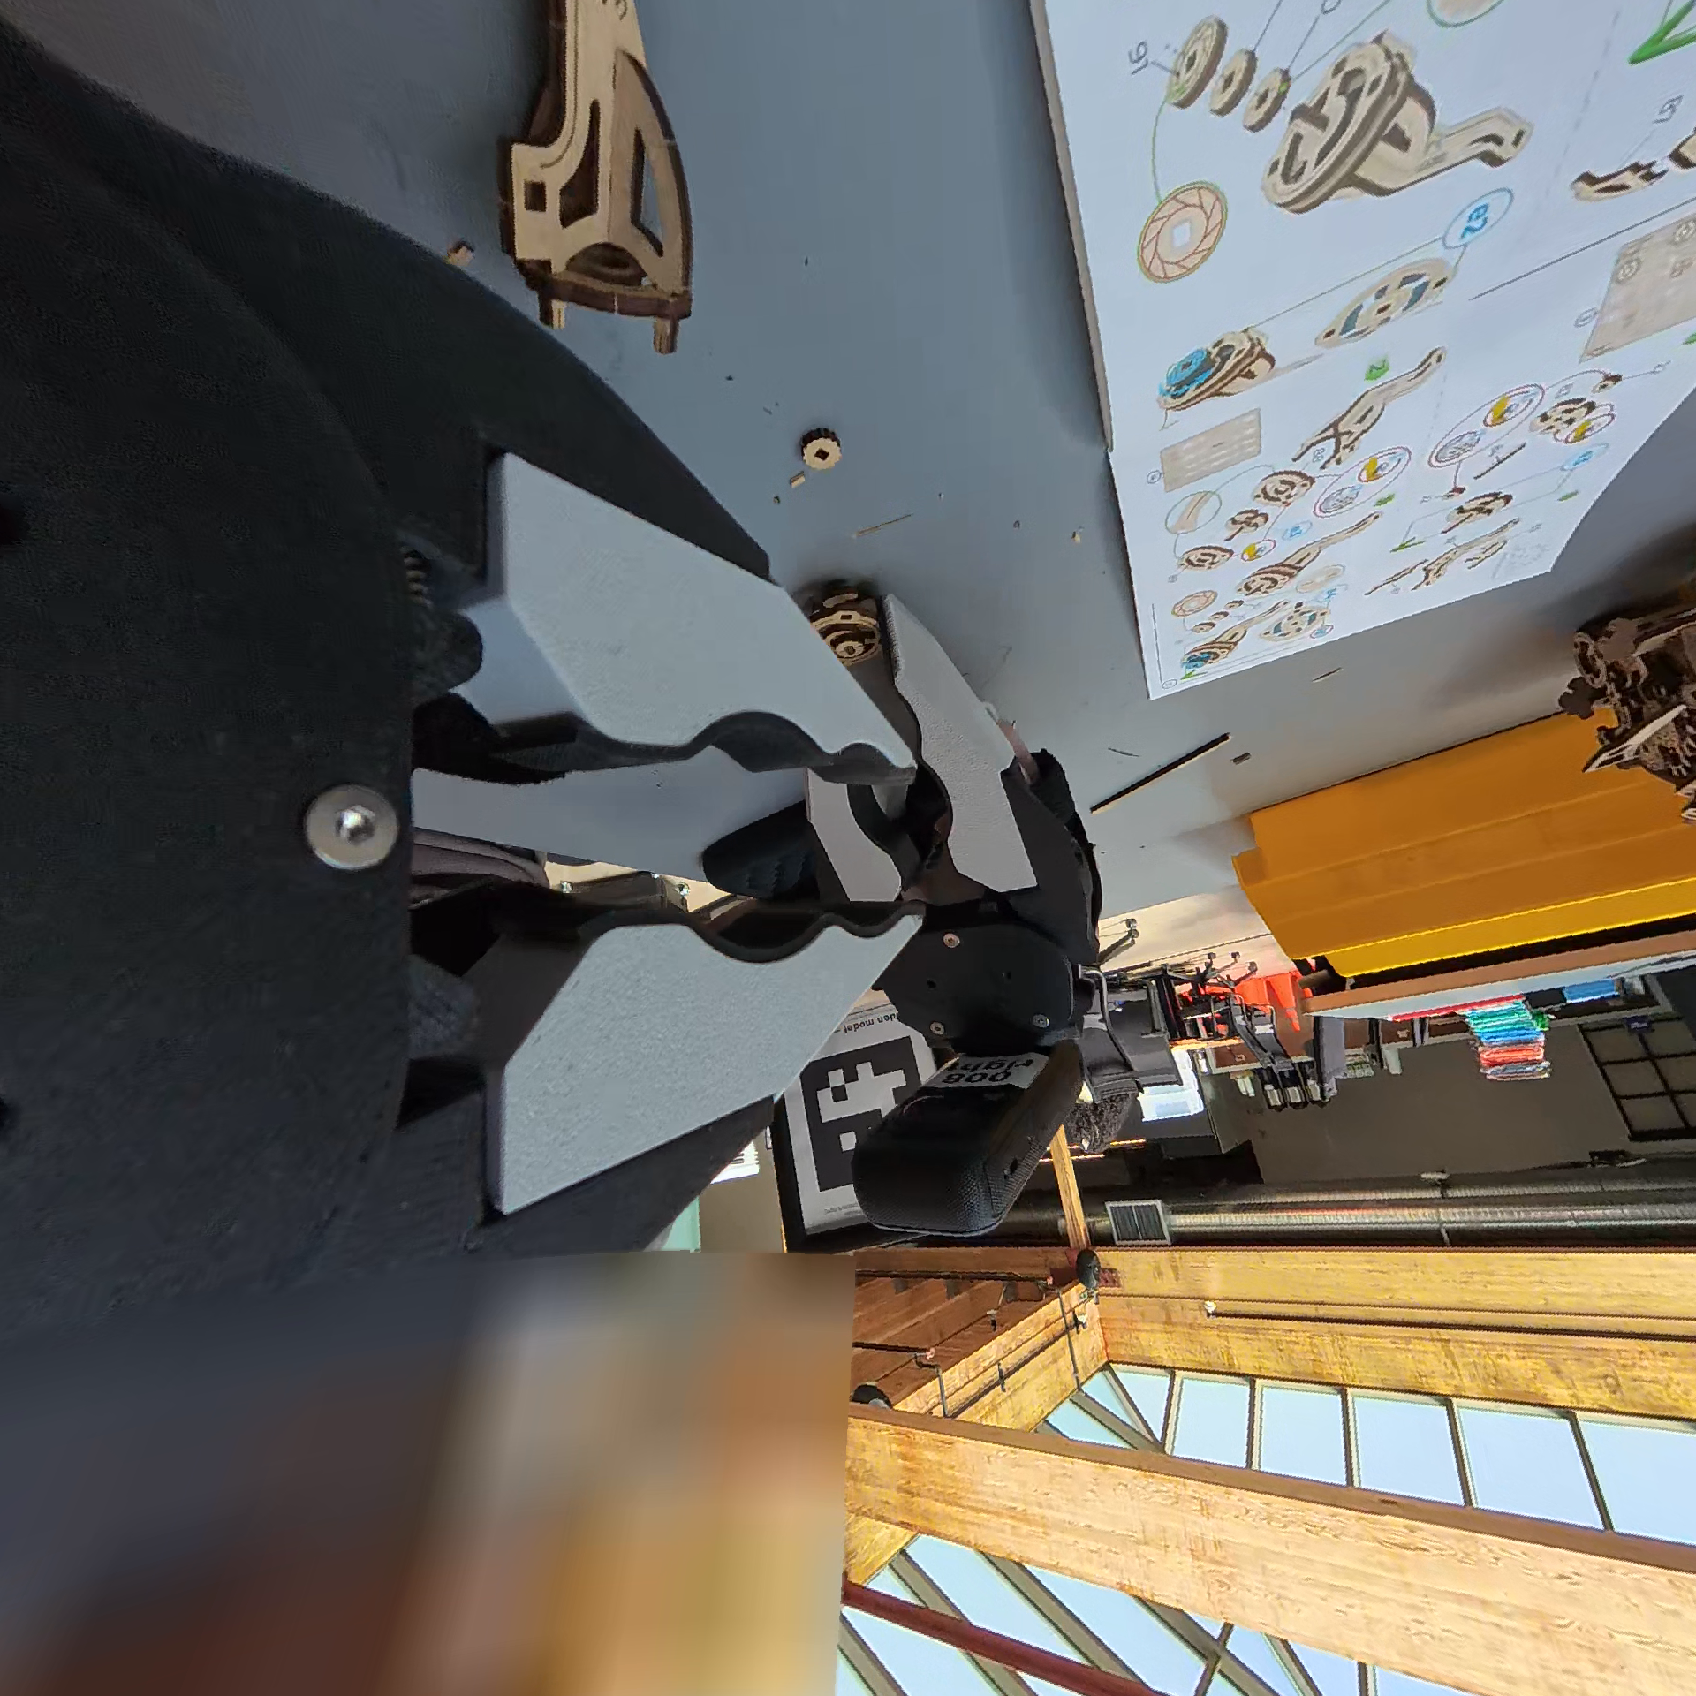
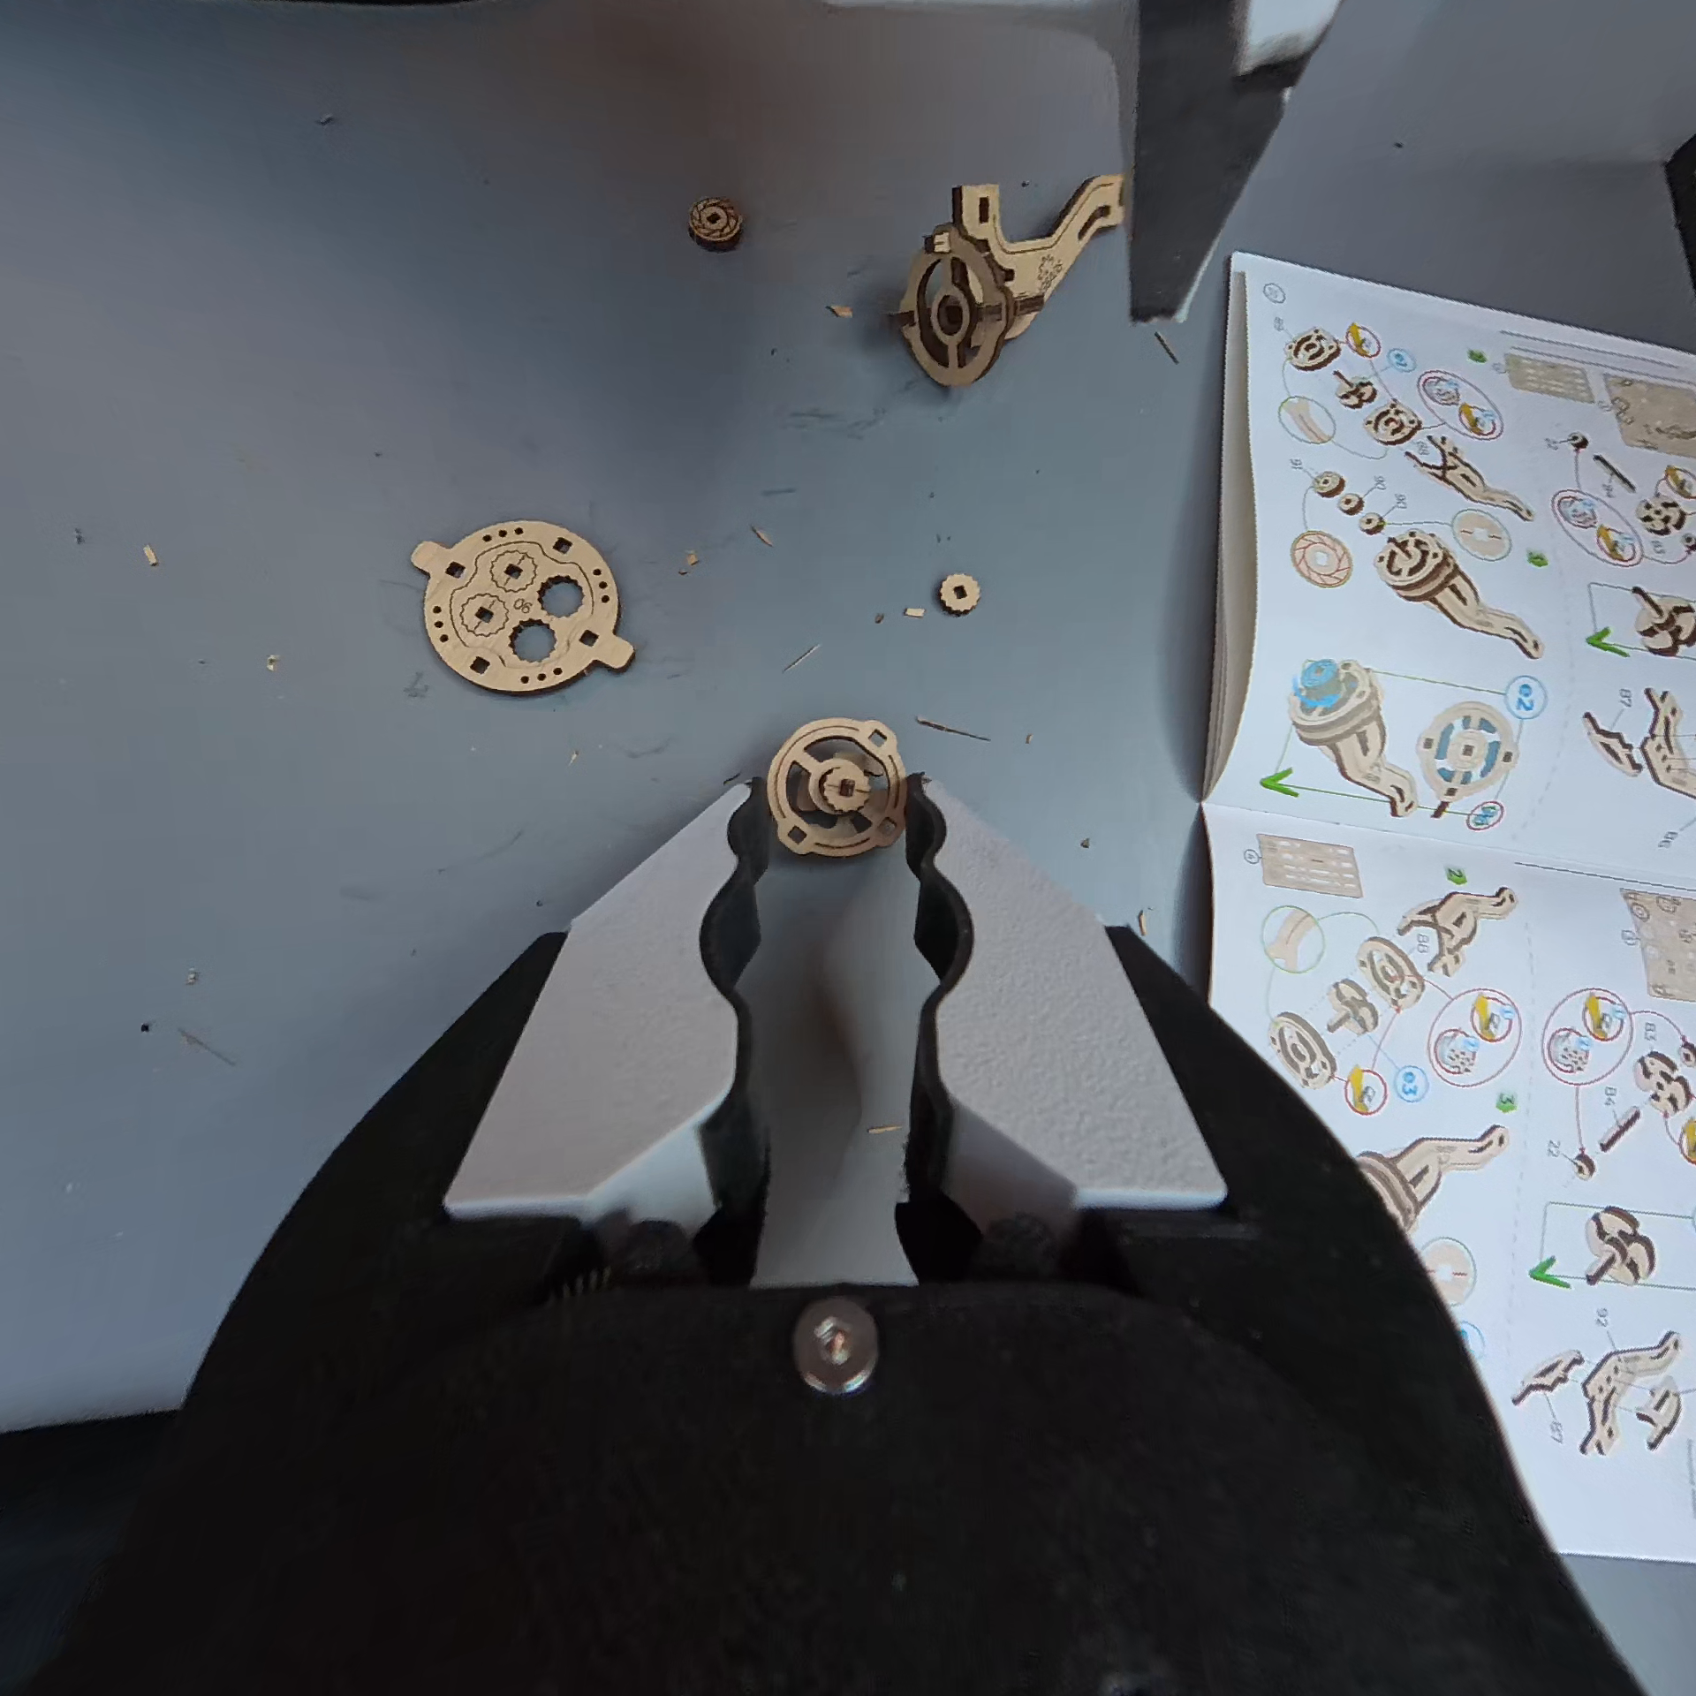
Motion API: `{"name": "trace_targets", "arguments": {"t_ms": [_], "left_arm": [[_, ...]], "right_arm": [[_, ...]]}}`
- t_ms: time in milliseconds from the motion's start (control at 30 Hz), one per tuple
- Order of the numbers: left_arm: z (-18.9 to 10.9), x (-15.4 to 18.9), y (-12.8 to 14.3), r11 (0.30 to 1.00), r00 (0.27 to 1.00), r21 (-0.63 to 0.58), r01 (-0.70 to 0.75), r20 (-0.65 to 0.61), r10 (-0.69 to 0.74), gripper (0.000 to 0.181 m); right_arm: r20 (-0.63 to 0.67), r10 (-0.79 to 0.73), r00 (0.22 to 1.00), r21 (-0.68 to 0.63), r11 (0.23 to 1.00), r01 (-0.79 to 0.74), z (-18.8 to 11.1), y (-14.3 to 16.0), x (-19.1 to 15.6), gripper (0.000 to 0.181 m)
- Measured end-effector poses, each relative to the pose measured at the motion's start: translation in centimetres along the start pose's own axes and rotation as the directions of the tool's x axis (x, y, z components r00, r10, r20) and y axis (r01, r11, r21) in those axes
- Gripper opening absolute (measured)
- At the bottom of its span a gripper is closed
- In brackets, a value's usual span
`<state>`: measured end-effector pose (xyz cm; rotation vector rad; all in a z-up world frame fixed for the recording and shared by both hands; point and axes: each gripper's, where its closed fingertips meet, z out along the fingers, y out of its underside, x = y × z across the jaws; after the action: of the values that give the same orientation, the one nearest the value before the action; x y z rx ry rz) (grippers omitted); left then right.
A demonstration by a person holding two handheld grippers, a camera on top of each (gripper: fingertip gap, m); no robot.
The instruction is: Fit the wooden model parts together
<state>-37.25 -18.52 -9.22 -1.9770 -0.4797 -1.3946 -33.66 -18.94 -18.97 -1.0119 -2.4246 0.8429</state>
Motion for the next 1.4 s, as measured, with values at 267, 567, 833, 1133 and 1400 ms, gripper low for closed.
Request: {"name": "trace_targets", "arguments": {"t_ms": [267,567,833,1133,1400], "left_arm": [[0.2,-0.4,0.4,0.998,0.998,-0.022,-0.06,-0.034,0.06,0.024],[0.2,-1.3,1.2,0.998,0.997,-0.031,-0.061,-0.046,0.059,0.025],[0.1,-1.4,1.2,0.996,0.996,-0.024,-0.082,-0.044,0.081,0.025],[0.4,-1.6,1.5,0.997,0.996,-0.036,-0.071,-0.051,0.069,0.026],[0.3,-1.6,1.4,0.997,0.996,-0.032,-0.067,-0.057,0.065,0.025]], "right_arm": [[0.039,-0.06,0.997,0.055,0.997,0.058,-0.1,0.1,0.1,0.031],[0.023,-0.097,0.995,0.138,0.986,0.093,-0.2,-0.1,0.5,0.033],[-0.003,-0.118,0.993,0.153,0.981,0.117,-0.3,-0.3,0.5,0.027],[-0.007,-0.095,0.995,0.18,0.979,0.095,-0.9,-0.6,0.5,0.028],[0.022,-0.121,0.992,0.183,0.976,0.115,-0.5,-0.3,0.0,0.033]]}}
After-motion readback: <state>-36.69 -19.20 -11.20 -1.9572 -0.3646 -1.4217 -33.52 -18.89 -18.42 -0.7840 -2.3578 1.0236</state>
